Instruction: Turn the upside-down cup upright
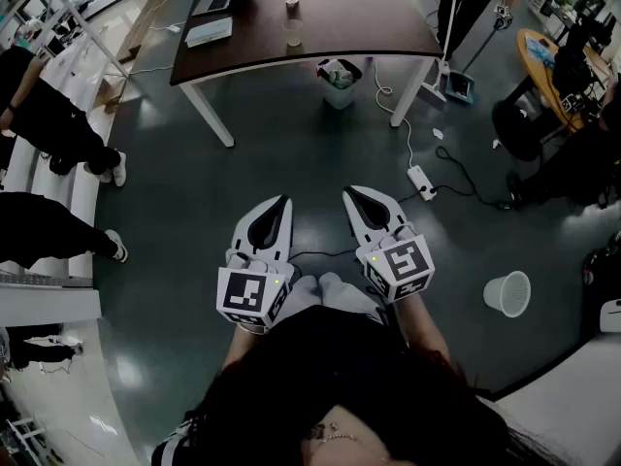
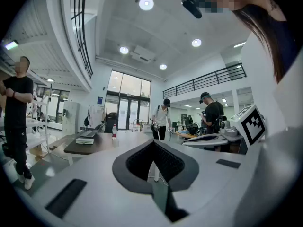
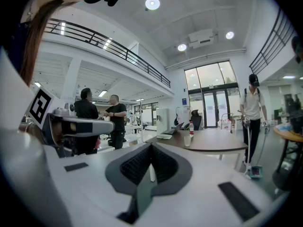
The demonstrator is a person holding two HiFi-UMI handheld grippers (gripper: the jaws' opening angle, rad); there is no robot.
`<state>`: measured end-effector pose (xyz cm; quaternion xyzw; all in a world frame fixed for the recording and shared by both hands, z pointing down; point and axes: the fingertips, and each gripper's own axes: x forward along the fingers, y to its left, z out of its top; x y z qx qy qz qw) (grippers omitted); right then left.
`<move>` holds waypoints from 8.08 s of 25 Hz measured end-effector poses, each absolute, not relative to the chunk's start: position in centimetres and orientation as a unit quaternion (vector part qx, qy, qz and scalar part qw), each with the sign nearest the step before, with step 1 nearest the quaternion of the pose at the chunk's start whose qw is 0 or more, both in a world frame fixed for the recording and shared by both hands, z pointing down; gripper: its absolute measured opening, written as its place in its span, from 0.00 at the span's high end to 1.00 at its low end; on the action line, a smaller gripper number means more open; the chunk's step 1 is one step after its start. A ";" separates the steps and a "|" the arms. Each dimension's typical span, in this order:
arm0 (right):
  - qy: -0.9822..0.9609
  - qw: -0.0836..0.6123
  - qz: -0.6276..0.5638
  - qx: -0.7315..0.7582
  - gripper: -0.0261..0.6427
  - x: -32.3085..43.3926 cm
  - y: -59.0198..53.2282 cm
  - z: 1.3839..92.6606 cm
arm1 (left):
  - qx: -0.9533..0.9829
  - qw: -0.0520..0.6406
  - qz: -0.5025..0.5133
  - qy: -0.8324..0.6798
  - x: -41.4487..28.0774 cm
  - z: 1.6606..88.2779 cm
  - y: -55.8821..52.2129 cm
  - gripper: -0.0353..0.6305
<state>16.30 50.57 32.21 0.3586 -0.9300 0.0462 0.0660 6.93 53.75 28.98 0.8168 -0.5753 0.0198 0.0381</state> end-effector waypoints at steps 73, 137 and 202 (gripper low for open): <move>-0.912 0.069 0.050 0.402 0.93 4.8 9.9 33.5 | 0.831 0.121 0.008 -0.542 -6.0 32.2 13.3 0.94; -0.932 0.241 0.128 0.239 0.44 -6.0 -16.8 52.0 | 0.801 0.243 0.080 -0.542 -13.4 44.3 -15.6 0.94; -0.870 -0.060 0.403 0.278 0.43 -4.3 -19.1 44.6 | 0.814 0.211 0.021 -0.541 -14.9 40.3 -16.1 0.94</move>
